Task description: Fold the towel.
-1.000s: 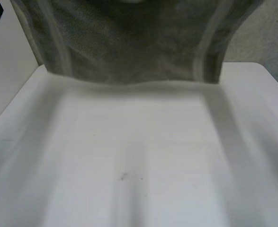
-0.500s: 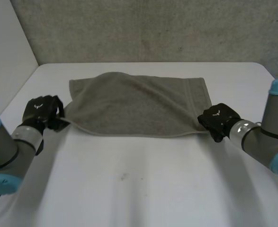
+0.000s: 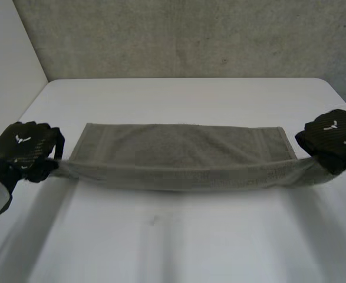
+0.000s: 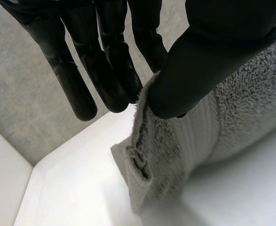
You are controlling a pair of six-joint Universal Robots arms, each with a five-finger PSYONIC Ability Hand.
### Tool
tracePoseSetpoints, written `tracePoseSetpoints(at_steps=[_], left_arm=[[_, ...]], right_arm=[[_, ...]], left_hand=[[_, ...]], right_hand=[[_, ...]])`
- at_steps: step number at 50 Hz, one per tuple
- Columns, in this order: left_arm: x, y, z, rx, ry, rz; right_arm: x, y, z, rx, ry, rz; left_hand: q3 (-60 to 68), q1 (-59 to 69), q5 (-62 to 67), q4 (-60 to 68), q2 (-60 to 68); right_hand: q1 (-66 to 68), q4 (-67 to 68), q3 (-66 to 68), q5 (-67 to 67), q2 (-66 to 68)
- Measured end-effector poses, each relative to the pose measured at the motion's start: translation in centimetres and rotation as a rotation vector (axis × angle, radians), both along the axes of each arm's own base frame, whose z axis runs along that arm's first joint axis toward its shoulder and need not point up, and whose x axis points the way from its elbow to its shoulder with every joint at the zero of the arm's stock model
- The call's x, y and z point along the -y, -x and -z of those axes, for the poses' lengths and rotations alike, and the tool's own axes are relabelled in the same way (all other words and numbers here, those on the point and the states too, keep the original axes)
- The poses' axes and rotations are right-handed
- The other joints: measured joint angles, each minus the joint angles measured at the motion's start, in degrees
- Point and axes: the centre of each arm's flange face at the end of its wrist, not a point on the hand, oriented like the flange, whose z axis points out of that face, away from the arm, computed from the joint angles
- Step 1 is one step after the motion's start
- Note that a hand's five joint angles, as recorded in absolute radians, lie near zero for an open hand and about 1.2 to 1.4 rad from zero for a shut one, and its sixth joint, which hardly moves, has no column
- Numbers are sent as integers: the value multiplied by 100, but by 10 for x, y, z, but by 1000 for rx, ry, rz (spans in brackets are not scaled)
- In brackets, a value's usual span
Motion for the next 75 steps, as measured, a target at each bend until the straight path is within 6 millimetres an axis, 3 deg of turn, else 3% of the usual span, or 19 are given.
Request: tracePoseSetpoints(at_steps=[3, 10, 18, 26, 27, 29, 30, 32, 34, 37, 43, 47, 52, 57, 62, 67, 75], left_arm=[[22, 5, 7, -3, 12, 31], [95, 39, 41, 1, 19, 71], [163, 67, 63, 10, 81, 9], [196, 81, 73, 3, 135, -7], [197, 82, 74, 2, 136, -7], [200, 84, 78, -1, 136, -2], [201, 85, 79, -3, 135, 0], [201, 87, 83, -9, 128, 6], [200, 88, 85, -14, 121, 8], [196, 89, 85, -23, 106, 10], [174, 81, 65, -57, 75, -3], [147, 70, 45, -90, 57, -19], [112, 56, 26, -119, 62, -39], [78, 46, 18, -138, 88, -48], [58, 43, 20, -148, 119, -45], [47, 44, 24, -155, 147, -37], [43, 48, 26, -172, 156, -24]], right_arm=[[24, -7, 15, -5, -6, 3], [82, -37, 57, -57, 53, 47], [130, -67, 81, -32, 197, 98], [158, -86, 91, 12, 324, 105], [160, -87, 92, 14, 331, 107], [165, -90, 96, 15, 349, 115], [165, -90, 97, 15, 351, 117], [168, -93, 101, 13, 358, 127], [168, -94, 102, 12, 360, 135], [167, -94, 101, 23, 357, 157], [149, -85, 71, 161, 298, 218], [120, -77, 51, 253, 218, 209], [79, -69, 44, 297, 124, 155], [47, -57, 53, 295, 36, 134], [36, -44, 72, 276, -30, 163], [38, -34, 92, 264, -50, 193], [59, -22, 126, 260, -7, 224]], left_hand=[[0, 0, 0, 0, 0], [0, -8, 0, 1, 0], [1, -8, 0, 2, 0], [-22, -15, 0, 1, -23], [-395, -181, -174, -403, -394], [-2348, -2055, -2229, -2405, -2396], [-2939, -2669, -2871, -3006, -3004], [-5040, -4791, -5009, -4987, -5139], [-5560, -5361, -5334, -5533, -5546], [-5806, -5573, -5575, -5818, -5826], [-5981, -5718, -5671, -5997, -5982], [-6009, -5747, -5693, -6022, -6008], [-6011, -5758, -5695, -6027, -6019], [-6027, -5762, -5696, -6031, -6023], [-6028, -5762, -5698, -6032, -6025], [-6028, -5762, -5698, -6032, -6025], [-6028, -5762, -5698, -6033, -6025]], right_hand=[[0, 1, 0, 0, 0], [1, 0, 10, 0, 0], [2, 0, 16, 0, 0], [-45, -12, -31, -14, -45], [-318, -241, -228, -259, -325], [-2468, -2461, -2451, -2564, -2529], [-3063, -3039, -3036, -3060, -3133], [-5228, -5103, -5134, -5418, -5255], [-5886, -5954, -6004, -6301, -6034], [-6170, -6160, -6305, -6453, -6251], [-6228, -6160, -6305, -6453, -6251], [-6229, -6160, -6305, -6453, -6251], [-6229, -6160, -6305, -6453, -6251], [-6225, -6160, -6304, -6452, -6250], [-5939, -6098, -6067, -6109, -6053], [-5389, -5518, -5511, -5542, -5527], [-3880, -4010, -4013, -4113, -3967]])
